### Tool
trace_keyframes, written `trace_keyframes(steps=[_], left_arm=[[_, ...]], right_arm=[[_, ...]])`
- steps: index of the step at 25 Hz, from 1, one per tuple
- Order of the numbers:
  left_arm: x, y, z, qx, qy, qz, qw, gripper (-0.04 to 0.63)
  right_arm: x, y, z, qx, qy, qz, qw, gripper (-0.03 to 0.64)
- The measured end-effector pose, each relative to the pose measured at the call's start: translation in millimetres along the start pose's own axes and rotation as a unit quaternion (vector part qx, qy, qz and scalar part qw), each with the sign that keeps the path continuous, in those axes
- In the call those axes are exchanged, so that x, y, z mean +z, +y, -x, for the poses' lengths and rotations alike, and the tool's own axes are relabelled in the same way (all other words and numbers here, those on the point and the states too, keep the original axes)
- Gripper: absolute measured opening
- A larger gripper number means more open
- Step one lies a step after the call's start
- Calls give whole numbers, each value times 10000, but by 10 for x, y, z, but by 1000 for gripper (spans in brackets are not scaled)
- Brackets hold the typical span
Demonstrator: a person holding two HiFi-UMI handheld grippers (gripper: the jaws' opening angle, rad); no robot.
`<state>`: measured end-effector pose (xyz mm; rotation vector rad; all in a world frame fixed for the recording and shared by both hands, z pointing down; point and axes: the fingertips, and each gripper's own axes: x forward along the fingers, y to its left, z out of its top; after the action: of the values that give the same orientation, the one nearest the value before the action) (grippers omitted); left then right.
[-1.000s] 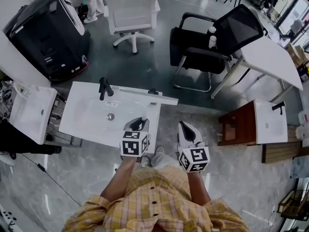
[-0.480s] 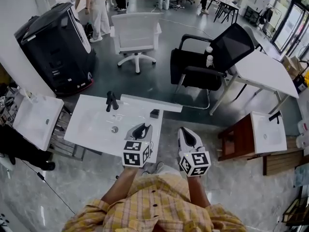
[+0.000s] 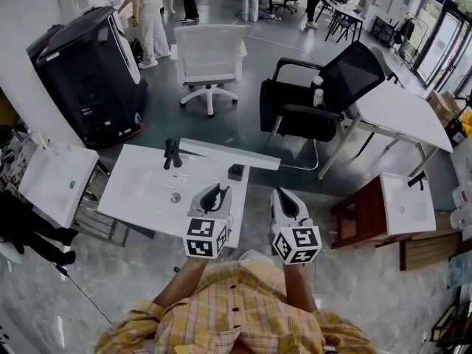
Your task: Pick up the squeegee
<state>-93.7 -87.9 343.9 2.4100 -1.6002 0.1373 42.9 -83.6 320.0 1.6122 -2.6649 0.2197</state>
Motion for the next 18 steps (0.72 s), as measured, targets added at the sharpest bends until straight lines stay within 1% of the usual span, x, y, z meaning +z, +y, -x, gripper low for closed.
trace_keyframes(steps=[2,11,18], left_arm=[[9,-24,16,-4,-54,-24,10000,89],[39,-7,72,33,-238,118,9996,89],[25,-87,122,-45,-328,50,9994,89]], right_arm=[[16,-6,9,-18,-20,25,10000,-3],[63,-17,58,-47,-127,126,9998,-4],[38,-18,126,-98,-154,82,9998,-5]])
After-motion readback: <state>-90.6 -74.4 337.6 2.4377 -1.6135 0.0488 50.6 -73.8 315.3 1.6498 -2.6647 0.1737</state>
